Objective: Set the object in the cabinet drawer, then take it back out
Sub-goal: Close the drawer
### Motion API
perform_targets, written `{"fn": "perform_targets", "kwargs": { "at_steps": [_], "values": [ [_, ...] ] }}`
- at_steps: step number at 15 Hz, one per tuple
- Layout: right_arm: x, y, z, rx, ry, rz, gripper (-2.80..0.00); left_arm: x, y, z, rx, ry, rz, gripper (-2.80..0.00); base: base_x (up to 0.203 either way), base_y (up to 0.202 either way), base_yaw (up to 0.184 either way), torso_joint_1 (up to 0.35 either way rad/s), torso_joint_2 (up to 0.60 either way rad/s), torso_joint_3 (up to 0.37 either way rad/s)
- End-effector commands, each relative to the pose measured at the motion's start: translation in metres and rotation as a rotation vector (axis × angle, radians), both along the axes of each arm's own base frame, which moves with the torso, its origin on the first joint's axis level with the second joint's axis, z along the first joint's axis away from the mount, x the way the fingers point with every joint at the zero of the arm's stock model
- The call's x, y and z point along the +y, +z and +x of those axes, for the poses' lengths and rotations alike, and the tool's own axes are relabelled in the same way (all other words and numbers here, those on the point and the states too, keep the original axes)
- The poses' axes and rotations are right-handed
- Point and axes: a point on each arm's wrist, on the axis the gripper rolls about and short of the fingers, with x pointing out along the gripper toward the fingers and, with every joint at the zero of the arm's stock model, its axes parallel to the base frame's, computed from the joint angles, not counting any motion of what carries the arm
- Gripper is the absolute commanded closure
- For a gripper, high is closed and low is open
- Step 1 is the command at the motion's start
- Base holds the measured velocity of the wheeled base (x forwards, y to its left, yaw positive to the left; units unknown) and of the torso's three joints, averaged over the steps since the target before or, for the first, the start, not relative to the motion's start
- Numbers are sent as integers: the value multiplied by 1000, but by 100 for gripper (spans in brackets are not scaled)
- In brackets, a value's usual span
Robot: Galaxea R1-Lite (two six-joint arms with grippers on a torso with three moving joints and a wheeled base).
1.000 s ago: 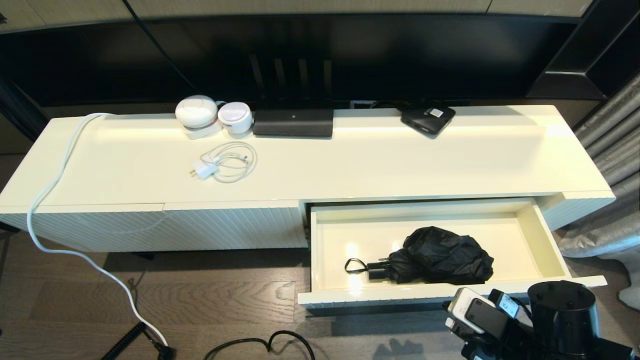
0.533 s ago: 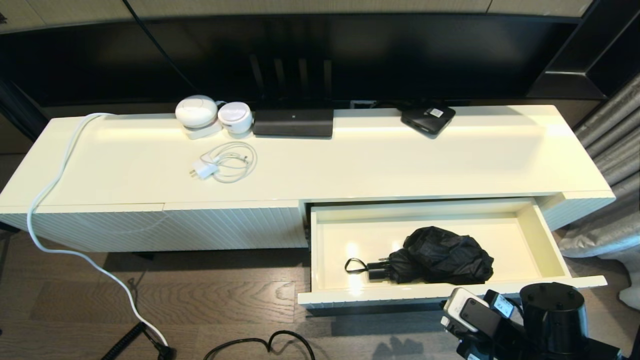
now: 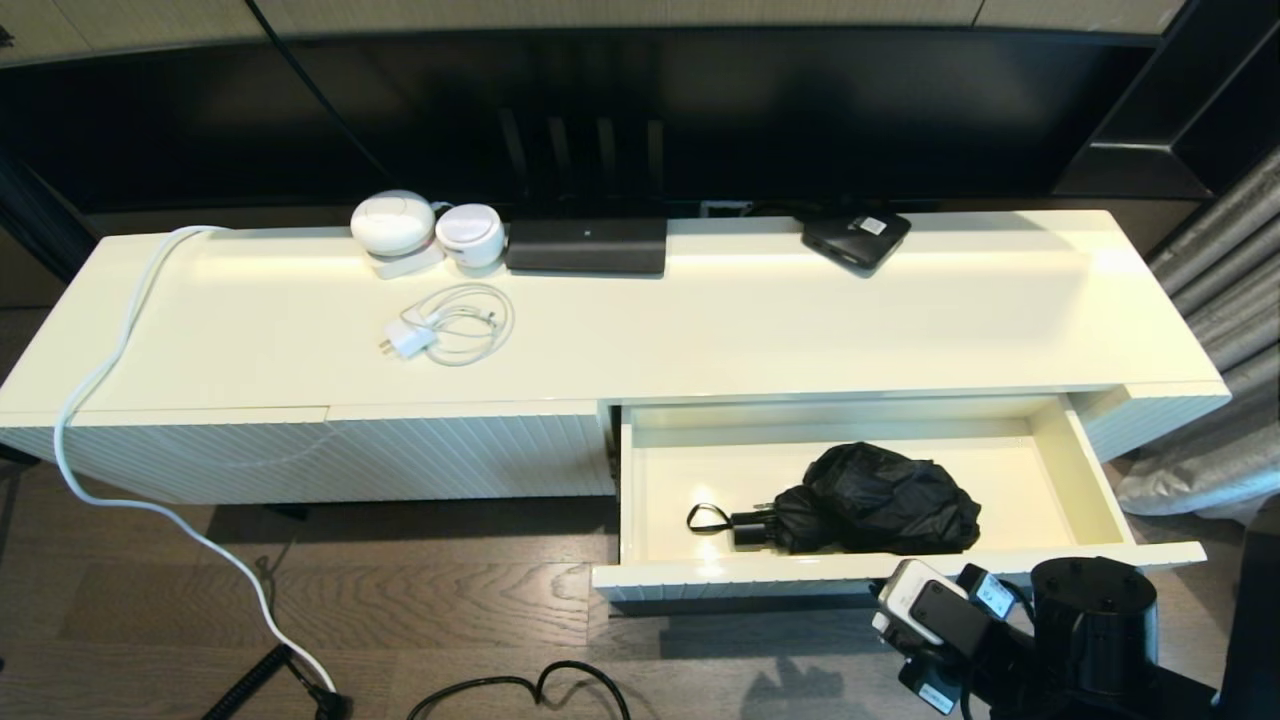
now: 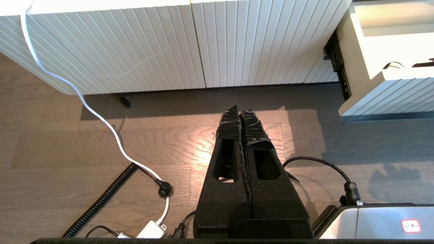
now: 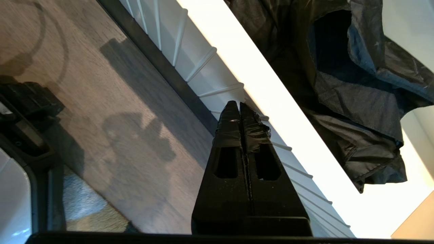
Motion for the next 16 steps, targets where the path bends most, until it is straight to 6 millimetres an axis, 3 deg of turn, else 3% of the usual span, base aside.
{"fn": "perform_targets", "kwargs": {
  "at_steps": [1, 10, 16],
  "values": [
    [0, 0, 1, -17, 6, -14, 0, 0, 0, 0, 3, 1, 0, 0, 0, 0, 0, 0, 0, 0],
    [-4, -6, 11, -22, -19, -30, 0, 0, 0, 0, 3, 1, 0, 0, 0, 0, 0, 0, 0, 0],
    [2, -6, 30, -63, -30, -7, 0, 0, 0, 0, 3, -1, 0, 0, 0, 0, 0, 0, 0, 0]
  ]
}}
